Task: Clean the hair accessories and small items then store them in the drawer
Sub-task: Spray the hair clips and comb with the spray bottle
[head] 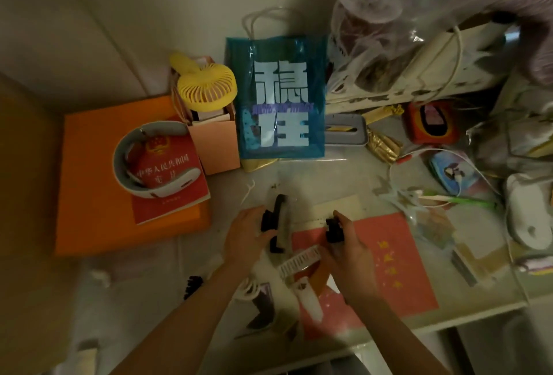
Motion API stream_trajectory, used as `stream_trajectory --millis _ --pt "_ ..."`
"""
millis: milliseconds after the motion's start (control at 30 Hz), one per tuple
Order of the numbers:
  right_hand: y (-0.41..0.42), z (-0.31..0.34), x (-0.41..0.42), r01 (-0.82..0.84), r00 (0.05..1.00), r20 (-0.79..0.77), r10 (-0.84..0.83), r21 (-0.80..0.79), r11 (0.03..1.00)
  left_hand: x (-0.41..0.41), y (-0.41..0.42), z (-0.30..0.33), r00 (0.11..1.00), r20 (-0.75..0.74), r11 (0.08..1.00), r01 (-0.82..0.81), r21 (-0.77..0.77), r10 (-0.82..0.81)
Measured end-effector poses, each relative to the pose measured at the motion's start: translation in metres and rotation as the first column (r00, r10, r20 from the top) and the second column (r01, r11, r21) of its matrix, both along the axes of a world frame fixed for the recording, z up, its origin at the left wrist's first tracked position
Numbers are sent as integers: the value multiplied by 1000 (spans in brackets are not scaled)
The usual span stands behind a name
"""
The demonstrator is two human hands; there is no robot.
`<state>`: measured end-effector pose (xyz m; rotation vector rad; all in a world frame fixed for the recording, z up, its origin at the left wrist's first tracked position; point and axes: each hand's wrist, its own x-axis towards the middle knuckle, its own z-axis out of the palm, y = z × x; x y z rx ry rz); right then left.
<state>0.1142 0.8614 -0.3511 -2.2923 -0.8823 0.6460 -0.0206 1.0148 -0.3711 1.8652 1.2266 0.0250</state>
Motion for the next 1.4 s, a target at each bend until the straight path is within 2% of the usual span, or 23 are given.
stream_trajectory --millis 233,667,900,1133,1267,1400 --pt "1 -7 -7 -6 1000 -15 6 -32 999 5 9 -13 1000 -8 1000 16 8 -15" --pt "7 -2 2 59 996 -63 -60 -15 998 16 8 -29 961 42 957 -268 -109 274" --pt "9 6 5 87 990 -114 -82 44 995 14 8 -10 909 78 902 -390 -187 409" --pt "24 34 9 91 978 -202 -53 186 978 12 13 42 825 285 863 -405 -303 487" --pt "40 68 8 96 959 -283 -3 317 944 14 10 87 775 416 878 -390 -276 475" --pt "50 102 3 99 946 -320 54 444 891 14 6 137 734 558 921 -342 -189 387"
